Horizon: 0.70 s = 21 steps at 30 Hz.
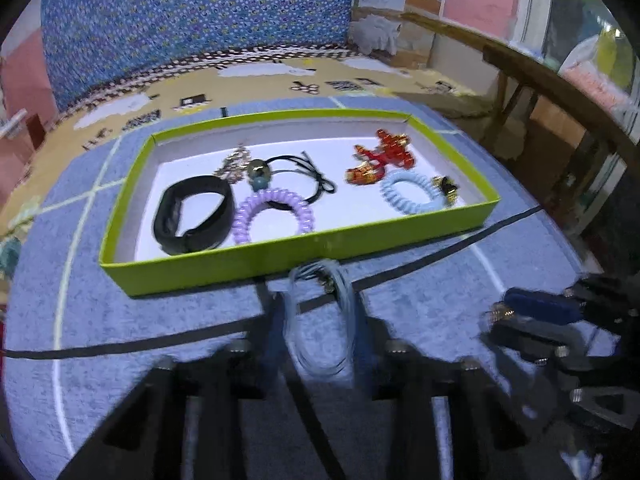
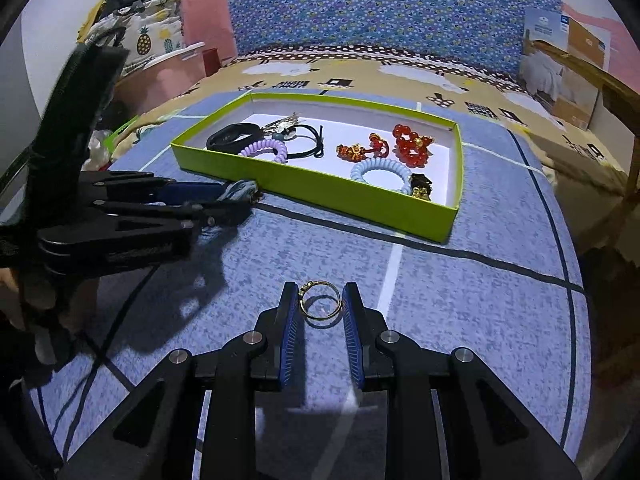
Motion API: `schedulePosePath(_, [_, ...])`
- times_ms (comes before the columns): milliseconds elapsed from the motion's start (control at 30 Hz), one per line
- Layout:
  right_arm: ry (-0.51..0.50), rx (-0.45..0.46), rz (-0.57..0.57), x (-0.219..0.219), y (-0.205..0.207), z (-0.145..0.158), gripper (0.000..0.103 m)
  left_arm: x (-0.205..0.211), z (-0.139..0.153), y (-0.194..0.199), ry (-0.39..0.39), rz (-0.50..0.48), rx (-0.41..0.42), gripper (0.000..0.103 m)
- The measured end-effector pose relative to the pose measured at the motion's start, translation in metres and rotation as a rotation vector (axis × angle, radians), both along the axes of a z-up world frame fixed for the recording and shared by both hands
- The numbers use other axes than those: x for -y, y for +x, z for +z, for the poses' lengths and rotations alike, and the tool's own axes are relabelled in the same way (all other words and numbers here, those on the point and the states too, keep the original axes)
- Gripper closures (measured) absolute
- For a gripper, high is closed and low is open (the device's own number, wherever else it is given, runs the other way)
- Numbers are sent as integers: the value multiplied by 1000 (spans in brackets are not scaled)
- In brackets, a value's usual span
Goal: Organize jewelry
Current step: 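Grasp the gold ring with the right gripper while the left grasps the grey cable bracelet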
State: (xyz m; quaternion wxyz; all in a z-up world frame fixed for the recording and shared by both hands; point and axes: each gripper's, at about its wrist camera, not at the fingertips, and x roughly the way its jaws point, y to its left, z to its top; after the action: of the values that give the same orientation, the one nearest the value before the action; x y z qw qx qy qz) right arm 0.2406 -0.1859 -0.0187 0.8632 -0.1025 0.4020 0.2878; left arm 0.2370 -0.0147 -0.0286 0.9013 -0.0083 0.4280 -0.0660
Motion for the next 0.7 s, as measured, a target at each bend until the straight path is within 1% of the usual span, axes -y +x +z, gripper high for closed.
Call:
schedulePosePath(33, [1,2,-2,1,-1,1,80,-1,0,0,0,2,-2,97])
schedulePosePath(67, [2,2,-3,2,-1,1,80,-2,0,-1,-3,2,-2,100])
schedulePosePath(133, [5,4,-8,3,-1,2,80,-2,0,-3,-2,-3,0,100])
schedulePosePath(200, [7,8,-11,4,-3,4,80,-5,2,-9,-18,-13,6,100])
schedulePosePath(333, [18,24,-20,7,-6,10,80,-11,7,-25,-83,-33,30,100])
schedulePosePath(467, [33,40,-31,9,-11,17,80,-18,17,-43,-135,-33,65,100])
schedulePosePath(567, [43,53,-34,8,-14,22,80,-24,25,-51,-143,-21,87,100])
schedulePosePath(700, [52,65,-35,7,-13,28,80,-31,34,-52,-140,-7,110,100])
